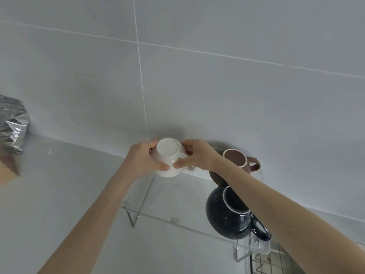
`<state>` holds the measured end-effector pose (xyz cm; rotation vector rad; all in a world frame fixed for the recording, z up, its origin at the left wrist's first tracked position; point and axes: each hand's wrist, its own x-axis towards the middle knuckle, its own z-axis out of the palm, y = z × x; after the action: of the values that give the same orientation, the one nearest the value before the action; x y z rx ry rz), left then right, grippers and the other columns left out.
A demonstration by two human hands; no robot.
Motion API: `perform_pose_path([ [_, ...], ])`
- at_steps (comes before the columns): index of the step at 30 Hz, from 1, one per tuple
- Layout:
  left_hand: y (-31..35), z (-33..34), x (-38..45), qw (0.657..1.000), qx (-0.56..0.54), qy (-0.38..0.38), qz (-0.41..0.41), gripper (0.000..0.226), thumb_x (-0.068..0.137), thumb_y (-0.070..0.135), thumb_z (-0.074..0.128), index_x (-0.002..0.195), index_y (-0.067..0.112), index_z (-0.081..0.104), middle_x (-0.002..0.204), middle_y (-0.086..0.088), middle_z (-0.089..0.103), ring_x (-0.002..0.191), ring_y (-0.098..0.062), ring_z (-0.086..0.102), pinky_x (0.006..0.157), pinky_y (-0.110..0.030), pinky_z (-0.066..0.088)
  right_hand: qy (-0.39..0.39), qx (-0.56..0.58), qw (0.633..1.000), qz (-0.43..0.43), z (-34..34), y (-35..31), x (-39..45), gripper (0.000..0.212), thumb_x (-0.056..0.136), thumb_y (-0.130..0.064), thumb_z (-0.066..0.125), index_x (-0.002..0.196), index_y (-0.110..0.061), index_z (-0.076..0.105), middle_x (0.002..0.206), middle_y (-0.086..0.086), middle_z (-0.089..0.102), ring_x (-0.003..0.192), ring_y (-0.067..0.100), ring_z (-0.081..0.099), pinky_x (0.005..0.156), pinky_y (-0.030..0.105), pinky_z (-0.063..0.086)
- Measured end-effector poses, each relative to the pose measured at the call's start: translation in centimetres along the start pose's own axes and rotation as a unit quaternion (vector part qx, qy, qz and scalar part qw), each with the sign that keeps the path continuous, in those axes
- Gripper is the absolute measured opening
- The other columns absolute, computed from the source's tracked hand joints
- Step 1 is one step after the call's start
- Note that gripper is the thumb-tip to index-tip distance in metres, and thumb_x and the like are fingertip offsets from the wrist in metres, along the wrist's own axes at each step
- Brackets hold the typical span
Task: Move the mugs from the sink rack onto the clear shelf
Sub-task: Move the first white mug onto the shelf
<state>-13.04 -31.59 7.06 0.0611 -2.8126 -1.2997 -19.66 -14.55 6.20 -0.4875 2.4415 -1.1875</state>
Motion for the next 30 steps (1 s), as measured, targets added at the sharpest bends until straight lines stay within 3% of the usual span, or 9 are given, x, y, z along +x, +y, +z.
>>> perform_pose_path([
  [6, -0.6, 0.2, 1.1, 0.999, 0.033, -0.011, 0.0, 0.063, 0.056, 0.018, 0.083, 0.114, 0.02, 0.061, 0.098, -0.004, 0.069, 0.09, -0.02, 0.059, 0.082, -0.026, 0.044, -0.009, 0.0, 1.0, 0.01, 0.1, 0.6, 1.1, 0.055, 0.055, -0.022, 0.083, 0.103, -0.003, 0.064, 0.106, 0.021, 0.07, 0.101, 0.035, 0.065, 0.093, 0.05, 0.05],
  [11, -0.7, 0.3, 1.6, 0.999, 0.047, -0.025, 0.0, 0.06, 0.058, 0.02, 0.082, 0.114, 0.019, 0.06, 0.099, -0.003, 0.068, 0.092, -0.021, 0.059, 0.08, -0.026, 0.043, -0.005, 0.015, 1.0, 0.015, 0.1, 0.7, 1.0, 0.049, 0.056, -0.021, 0.083, 0.101, -0.007, 0.068, 0.1, 0.021, 0.071, 0.077, 0.019, 0.06, 0.077, 0.035, 0.049],
  [15, -0.7, 0.2, 1.7, 0.998, 0.052, -0.033, 0.003, 0.06, 0.058, 0.022, 0.082, 0.114, 0.019, 0.06, 0.102, -0.005, 0.069, 0.096, -0.023, 0.06, 0.084, -0.03, 0.046, -0.008, 0.017, 1.0, 0.008, 0.1, 0.7, 1.0, 0.049, 0.059, -0.022, 0.083, 0.103, -0.009, 0.068, 0.094, 0.014, 0.072, 0.077, 0.019, 0.058, 0.076, 0.033, 0.048],
  [20, -0.7, 0.3, 1.6, 0.998, 0.052, -0.033, 0.0, 0.057, 0.061, 0.021, 0.08, 0.114, 0.017, 0.058, 0.105, -0.006, 0.067, 0.098, -0.025, 0.059, 0.088, -0.035, 0.047, -0.021, 0.0, 1.0, 0.009, 0.4, 0.2, 0.8, 0.047, 0.065, -0.022, 0.077, 0.106, -0.005, 0.062, 0.098, 0.018, 0.07, 0.08, 0.029, 0.062, 0.08, 0.041, 0.05],
  [22, -0.6, 0.5, 1.4, 0.998, 0.051, -0.033, -0.004, 0.055, 0.064, 0.019, 0.078, 0.114, 0.015, 0.056, 0.104, -0.005, 0.066, 0.095, -0.024, 0.057, 0.082, -0.029, 0.045, -0.025, -0.004, 1.0, 0.009, 0.6, 0.2, 0.5, 0.039, 0.07, -0.021, 0.074, 0.103, -0.005, 0.06, 0.093, 0.013, 0.066, 0.077, 0.025, 0.057, 0.074, 0.036, 0.046],
  [25, 0.2, 1.1, 1.0, 0.997, 0.079, -0.009, 0.001, 0.062, 0.067, 0.014, 0.075, 0.121, 0.004, 0.048, 0.112, -0.011, 0.059, 0.095, -0.024, 0.052, 0.071, -0.019, 0.035, -0.009, -0.02, 1.0, 0.004, 0.4, -0.1, -0.2, 0.021, 0.074, -0.019, 0.071, 0.087, -0.018, 0.055, 0.086, 0.0, 0.059, 0.086, 0.024, 0.053, 0.07, 0.027, 0.043],
  [26, 0.7, 1.3, 0.8, 0.996, 0.09, 0.004, 0.006, 0.066, 0.067, 0.013, 0.074, 0.124, 0.001, 0.044, 0.12, -0.014, 0.056, 0.103, -0.028, 0.052, 0.074, -0.02, 0.033, -0.003, -0.031, 1.0, -0.002, 0.1, -0.1, -0.7, 0.026, 0.075, -0.02, 0.07, 0.097, -0.018, 0.056, 0.096, 0.002, 0.061, 0.096, 0.026, 0.054, 0.078, 0.029, 0.045],
  [28, 2.7, 2.0, -0.3, 0.995, 0.088, 0.033, 0.031, 0.071, 0.069, 0.013, 0.073, 0.129, 0.0, 0.039, 0.133, -0.016, 0.048, 0.118, -0.031, 0.048, 0.079, -0.015, 0.029, 0.021, -0.04, 0.999, -0.01, -1.3, -0.2, -2.3, 0.059, 0.078, -0.02, 0.068, 0.131, -0.009, 0.045, 0.132, 0.012, 0.055, 0.122, 0.026, 0.05, 0.103, 0.036, 0.04],
  [30, 5.6, 3.0, -1.9, 0.995, 0.057, 0.057, 0.065, 0.073, 0.073, 0.014, 0.072, 0.136, 0.004, 0.035, 0.143, -0.012, 0.043, 0.129, -0.026, 0.042, 0.083, -0.006, 0.021, 0.047, 0.001, 0.999, -0.023, -3.4, -0.4, -4.7, 0.059, 0.081, -0.016, 0.065, 0.135, -0.007, 0.042, 0.139, 0.013, 0.05, 0.125, 0.021, 0.05, 0.108, 0.032, 0.037],
])
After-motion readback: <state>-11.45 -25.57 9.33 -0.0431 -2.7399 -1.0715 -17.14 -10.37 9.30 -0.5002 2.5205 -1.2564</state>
